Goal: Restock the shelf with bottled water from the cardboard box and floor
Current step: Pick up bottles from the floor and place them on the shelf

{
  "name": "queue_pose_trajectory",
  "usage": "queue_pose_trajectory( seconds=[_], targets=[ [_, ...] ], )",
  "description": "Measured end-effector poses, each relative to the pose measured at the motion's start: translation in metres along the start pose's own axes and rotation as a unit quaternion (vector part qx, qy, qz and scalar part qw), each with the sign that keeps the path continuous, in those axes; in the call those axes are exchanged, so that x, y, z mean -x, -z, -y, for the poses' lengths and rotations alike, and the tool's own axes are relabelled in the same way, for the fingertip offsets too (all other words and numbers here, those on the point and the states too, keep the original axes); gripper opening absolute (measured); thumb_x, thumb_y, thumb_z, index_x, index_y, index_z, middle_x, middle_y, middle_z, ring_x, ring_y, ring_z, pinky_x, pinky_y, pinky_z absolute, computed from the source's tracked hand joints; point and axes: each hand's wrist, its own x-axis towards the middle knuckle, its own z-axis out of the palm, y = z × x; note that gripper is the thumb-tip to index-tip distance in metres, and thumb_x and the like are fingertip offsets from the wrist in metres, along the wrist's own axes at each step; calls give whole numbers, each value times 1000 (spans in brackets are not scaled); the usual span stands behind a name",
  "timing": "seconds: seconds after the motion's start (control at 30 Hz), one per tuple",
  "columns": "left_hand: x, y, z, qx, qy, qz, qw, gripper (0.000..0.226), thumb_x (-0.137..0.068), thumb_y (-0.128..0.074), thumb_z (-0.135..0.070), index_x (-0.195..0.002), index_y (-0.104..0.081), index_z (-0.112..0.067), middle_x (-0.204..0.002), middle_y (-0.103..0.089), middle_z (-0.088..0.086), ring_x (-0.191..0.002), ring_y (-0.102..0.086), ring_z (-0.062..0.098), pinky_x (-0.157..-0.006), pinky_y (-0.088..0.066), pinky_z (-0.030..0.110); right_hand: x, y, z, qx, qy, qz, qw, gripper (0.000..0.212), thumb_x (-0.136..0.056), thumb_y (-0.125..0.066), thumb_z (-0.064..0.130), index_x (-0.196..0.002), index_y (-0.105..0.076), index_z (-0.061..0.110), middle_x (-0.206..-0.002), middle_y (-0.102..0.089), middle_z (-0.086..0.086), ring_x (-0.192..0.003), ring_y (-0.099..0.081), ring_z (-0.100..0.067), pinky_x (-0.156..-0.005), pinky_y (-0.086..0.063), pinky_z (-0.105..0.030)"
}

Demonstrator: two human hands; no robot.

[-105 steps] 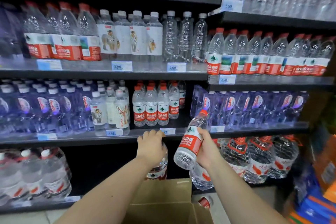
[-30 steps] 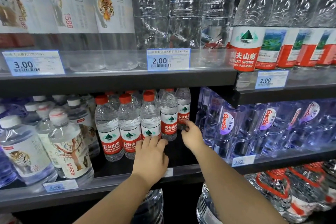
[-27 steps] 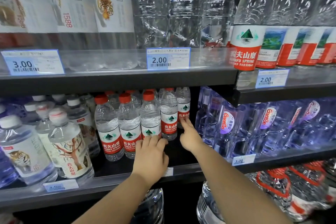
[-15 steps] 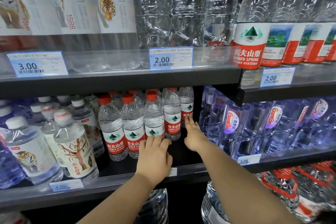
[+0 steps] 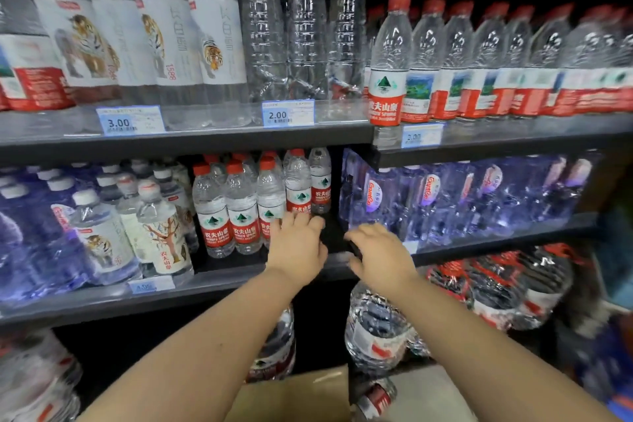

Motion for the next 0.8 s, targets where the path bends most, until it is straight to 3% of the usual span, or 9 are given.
queue_pose_trajectory(
  seconds=[0.17,0.3,0.43,0.53,0.8],
  targets=[
    [45,-10,-85,29,-54,31,998,37,-84,-52,-37,-119,-54,-26,-118,-53,1,-116,-43,27,-96,-31,43,106,20,-37,47,-39,-36,997,29,-68,-69,21,-96,-66,13,-95,-67,-9,-91,-60,-34,-79,-53,-39],
    [83,-49,-148,42,-88,90,991,41,-85,-53,-39,-122,-51,-23,-122,-52,4,-120,-42,29,-96,-32,42,196,11,-82,46,-92,-17,995,25,-67,-69,25,-87,-68,11,-89,-67,-13,-85,-64,-35,-80,-53,-39],
    [131,-114,-195,49,-108,167,979,42,-88,-50,-37,-128,-50,-23,-129,-51,4,-124,-40,28,-98,-32,43,278,-25,-121,-1,-208,78,975,34,-78,-63,24,-109,-66,13,-114,-63,-14,-112,-54,-36,-93,-47,-40],
    [165,-166,-223,53,-136,234,961,42,-87,-50,-37,-128,-51,-25,-131,-52,5,-126,-40,28,-105,-30,44,332,-66,-143,-26,-280,121,952,39,-81,-62,26,-119,-62,18,-122,-60,-9,-116,-52,-34,-93,-46,-38],
    [224,-292,-281,72,-234,357,901,43,-85,-56,-33,-128,-51,-27,-127,-53,-1,-121,-44,25,-101,-27,39,450,-190,-175,-89,-447,218,863,47,-88,-62,31,-133,-52,26,-140,-51,2,-128,-44,-20,-103,-37,-31]
  ],
)
